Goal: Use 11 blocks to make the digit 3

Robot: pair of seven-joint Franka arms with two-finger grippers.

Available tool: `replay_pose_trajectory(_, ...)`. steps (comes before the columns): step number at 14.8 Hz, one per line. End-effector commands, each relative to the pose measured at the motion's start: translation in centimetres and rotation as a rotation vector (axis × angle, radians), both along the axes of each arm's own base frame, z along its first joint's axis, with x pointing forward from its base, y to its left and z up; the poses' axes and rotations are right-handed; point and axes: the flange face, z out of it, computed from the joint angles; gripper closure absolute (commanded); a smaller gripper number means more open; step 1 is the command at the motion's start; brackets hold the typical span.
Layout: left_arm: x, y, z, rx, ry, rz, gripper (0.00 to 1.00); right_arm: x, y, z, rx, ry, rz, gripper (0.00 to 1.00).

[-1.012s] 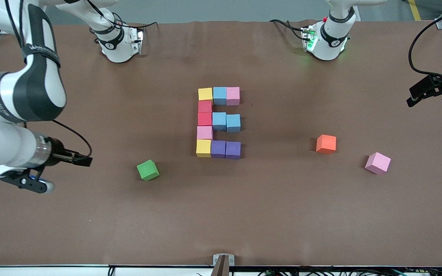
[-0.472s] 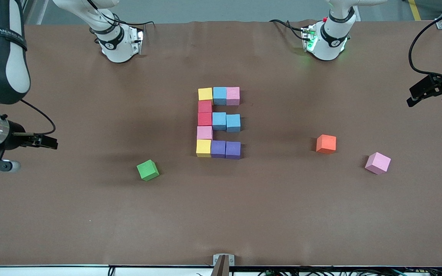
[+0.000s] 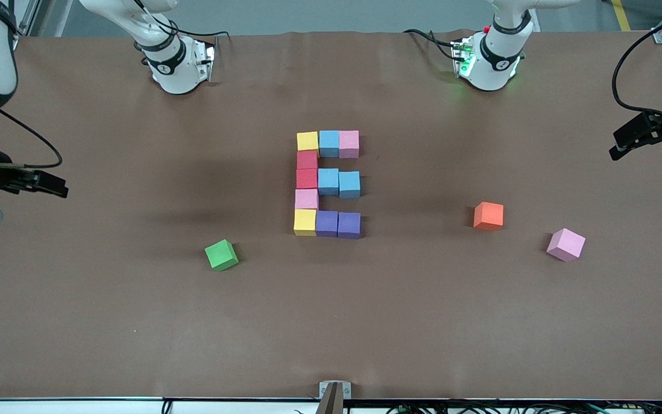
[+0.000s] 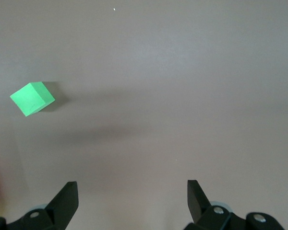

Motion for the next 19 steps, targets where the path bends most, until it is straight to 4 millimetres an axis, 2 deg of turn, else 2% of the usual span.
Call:
replay_pose_trajectory(1,0.1,0.0,0.5,0.013,-0.010,-0.004,0.00,-0.5,-0.6,3.6,-0.020,-0.027,-0.004,0.00)
replay_pose_trajectory(3,0.1,0.0,0.5,0.015,-0.010,-0.004,0.00,-0.9,-1.2,6.6,-0.021,-0.041,-0.020,0.00)
replay_pose_trajectory(6,0.1,0.0,0.5,0.013,-0.010,-0.004,0.00,-1.0,-3.9,7.4,-0.008,-0.064,-0.062,0.00)
replay_pose_trajectory(12,0.1,0.0,0.5,0.013,-0.010,-0.004,0.00,-1.7,-0.9,6.9,0.049,0.010,-0.023,0.00)
replay_pose_trajectory(17,0.1,0.0,0.5,0.013,-0.010,-0.004,0.00,-2.2,-0.4,5.9,0.045,0.026,-0.019,0.00)
replay_pose_trajectory(19,0.1,0.0,0.5,0.013,-0.010,-0.004,0.00,-2.8,0.8,5.6,0.041,0.008,0.003,0.00)
